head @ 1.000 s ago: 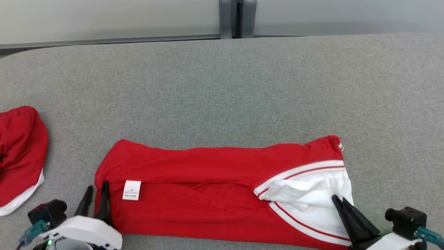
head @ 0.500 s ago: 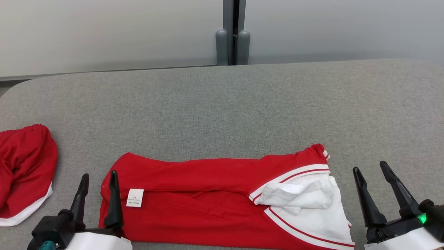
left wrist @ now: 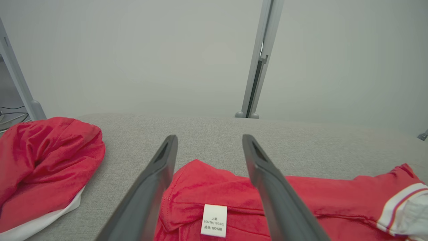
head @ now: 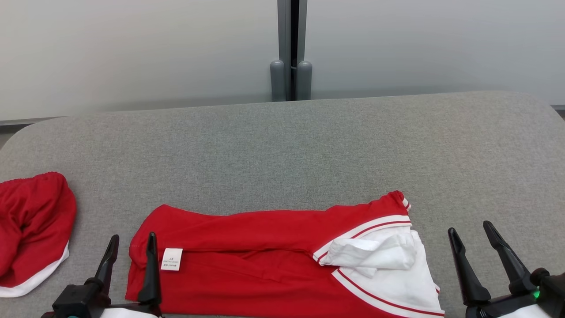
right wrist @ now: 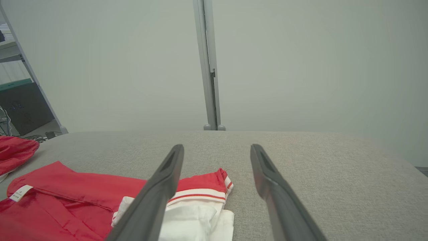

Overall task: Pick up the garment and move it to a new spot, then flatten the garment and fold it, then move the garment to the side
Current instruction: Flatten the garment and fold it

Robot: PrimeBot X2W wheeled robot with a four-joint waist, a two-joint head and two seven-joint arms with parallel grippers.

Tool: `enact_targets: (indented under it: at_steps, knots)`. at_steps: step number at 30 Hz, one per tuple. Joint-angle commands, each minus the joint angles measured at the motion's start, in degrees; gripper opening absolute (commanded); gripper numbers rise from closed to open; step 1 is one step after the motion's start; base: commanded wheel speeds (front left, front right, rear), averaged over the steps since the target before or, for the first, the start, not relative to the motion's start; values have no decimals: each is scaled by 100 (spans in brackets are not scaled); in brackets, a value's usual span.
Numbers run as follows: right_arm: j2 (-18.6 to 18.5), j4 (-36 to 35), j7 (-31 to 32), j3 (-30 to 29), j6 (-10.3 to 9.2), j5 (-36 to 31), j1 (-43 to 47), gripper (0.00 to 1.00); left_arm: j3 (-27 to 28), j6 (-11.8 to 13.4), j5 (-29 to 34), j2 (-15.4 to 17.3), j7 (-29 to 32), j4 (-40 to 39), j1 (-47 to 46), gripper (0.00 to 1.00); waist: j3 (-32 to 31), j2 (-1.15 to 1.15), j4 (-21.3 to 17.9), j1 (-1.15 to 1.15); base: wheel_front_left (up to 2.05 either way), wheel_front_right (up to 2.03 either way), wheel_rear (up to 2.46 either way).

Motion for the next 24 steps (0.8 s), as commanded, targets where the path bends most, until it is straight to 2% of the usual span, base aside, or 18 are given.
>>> enact_targets:
  at_steps: [1,18,24]
  knots:
    - [13,-17,3,-45,-2,-19,32,100,9,44,42,46,12,-18,27,100,11,0,1,0,0,0,0]
    - [16,129,26,-83,-1,101,-99,100,-32,96,16,59,52,-105,-158,100,187,0,29,0,0,0,0]
    - [-56,647,34,125,-2,200,-416,100,-120,64,87,-2,29,-117,-431,100,550,0,148,0,0,0,0]
